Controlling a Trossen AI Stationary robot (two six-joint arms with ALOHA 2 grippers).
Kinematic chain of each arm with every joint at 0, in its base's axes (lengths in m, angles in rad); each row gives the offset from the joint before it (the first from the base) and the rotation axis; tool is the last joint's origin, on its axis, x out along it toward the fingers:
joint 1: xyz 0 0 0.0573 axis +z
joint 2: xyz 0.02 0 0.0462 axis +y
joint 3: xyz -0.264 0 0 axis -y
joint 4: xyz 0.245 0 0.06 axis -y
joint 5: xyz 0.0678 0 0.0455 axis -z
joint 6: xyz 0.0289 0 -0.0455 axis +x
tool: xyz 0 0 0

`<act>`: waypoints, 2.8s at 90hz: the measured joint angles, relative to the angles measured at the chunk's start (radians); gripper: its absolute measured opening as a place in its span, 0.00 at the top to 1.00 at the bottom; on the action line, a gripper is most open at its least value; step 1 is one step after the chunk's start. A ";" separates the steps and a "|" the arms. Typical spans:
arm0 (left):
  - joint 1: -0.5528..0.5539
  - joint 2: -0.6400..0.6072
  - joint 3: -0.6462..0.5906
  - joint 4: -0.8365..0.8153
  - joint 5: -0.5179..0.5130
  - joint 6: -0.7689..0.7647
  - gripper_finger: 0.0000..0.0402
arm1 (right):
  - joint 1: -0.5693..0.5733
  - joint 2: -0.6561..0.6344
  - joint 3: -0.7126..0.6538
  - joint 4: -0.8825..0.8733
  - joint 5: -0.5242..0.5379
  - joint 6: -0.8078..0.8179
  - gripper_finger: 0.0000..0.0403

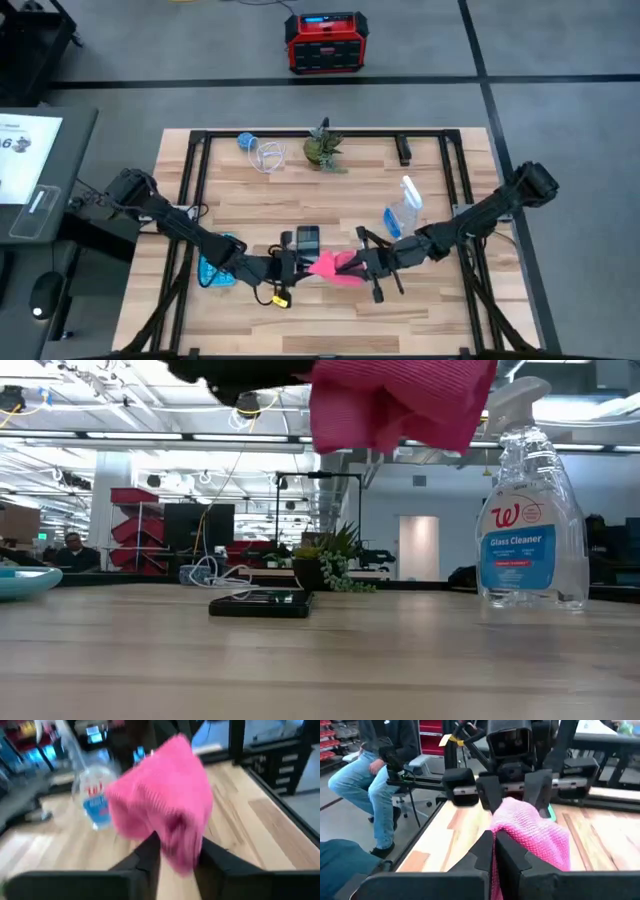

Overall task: Apply microfiber cloth
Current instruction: Wipe the back of the cellphone with a microfiber cloth

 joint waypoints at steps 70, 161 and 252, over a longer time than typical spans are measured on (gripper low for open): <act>-0.173 -0.159 -0.003 -0.767 -0.200 -0.788 0.60 | -0.226 0.575 0.367 -0.190 -0.018 -0.100 1.00; -0.173 -0.158 -0.003 -0.761 -0.200 -0.794 0.60 | -0.233 0.570 0.410 -0.378 -0.103 -0.019 1.00; -0.173 -0.158 -0.003 -0.757 -0.199 -0.799 0.60 | -0.299 0.555 0.410 -0.421 -0.206 0.093 1.00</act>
